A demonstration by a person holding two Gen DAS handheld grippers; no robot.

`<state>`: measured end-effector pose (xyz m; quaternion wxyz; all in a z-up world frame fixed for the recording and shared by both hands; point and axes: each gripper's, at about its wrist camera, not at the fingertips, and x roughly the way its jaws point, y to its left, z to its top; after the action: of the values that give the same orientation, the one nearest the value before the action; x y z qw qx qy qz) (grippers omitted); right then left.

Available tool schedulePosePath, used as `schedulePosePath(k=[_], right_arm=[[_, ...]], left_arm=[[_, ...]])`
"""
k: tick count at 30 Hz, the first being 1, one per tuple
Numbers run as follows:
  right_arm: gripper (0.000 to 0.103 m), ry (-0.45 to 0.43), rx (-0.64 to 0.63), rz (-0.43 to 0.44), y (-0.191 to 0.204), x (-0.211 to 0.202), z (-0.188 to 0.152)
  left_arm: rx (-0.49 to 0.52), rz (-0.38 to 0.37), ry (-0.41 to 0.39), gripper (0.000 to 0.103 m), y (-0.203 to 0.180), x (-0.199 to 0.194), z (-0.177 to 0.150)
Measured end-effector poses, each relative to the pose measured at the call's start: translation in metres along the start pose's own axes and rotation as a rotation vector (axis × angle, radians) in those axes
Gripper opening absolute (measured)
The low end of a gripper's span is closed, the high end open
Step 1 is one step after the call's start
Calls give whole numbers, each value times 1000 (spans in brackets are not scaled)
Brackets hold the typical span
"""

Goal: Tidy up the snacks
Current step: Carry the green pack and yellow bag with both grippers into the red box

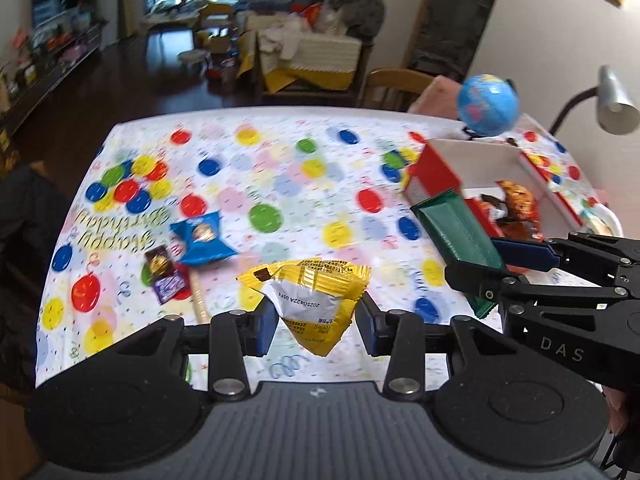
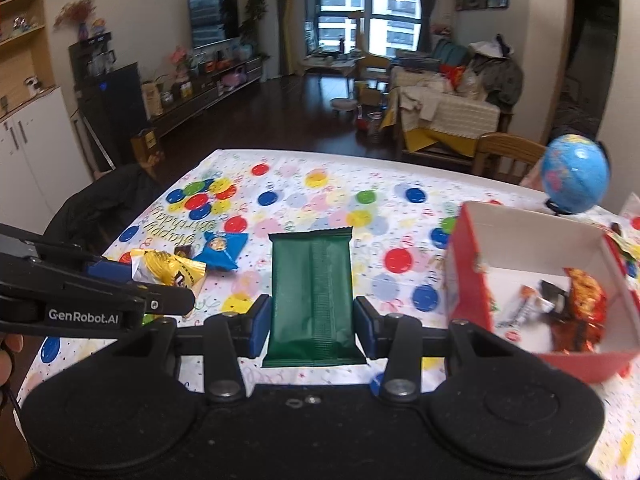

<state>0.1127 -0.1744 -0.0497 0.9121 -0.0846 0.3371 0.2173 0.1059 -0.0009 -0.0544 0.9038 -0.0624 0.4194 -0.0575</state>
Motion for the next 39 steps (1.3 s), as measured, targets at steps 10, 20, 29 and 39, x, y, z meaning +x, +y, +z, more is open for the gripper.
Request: schedulePosePath(k=[10, 20, 29, 39], right_arm=[[42, -54, 33, -66, -36, -40, 0], [42, -49, 73, -113, -123, -42, 2], [42, -10, 101, -158, -203, -21, -4], [42, 45, 115, -190, -258, 9, -15]], left_arm=[[79, -47, -53, 41, -52, -11, 21], [119, -60, -41, 41, -125, 33, 54], [152, -50, -2, 41, -184, 87, 78], [199, -10, 49, 41, -223, 153, 99]])
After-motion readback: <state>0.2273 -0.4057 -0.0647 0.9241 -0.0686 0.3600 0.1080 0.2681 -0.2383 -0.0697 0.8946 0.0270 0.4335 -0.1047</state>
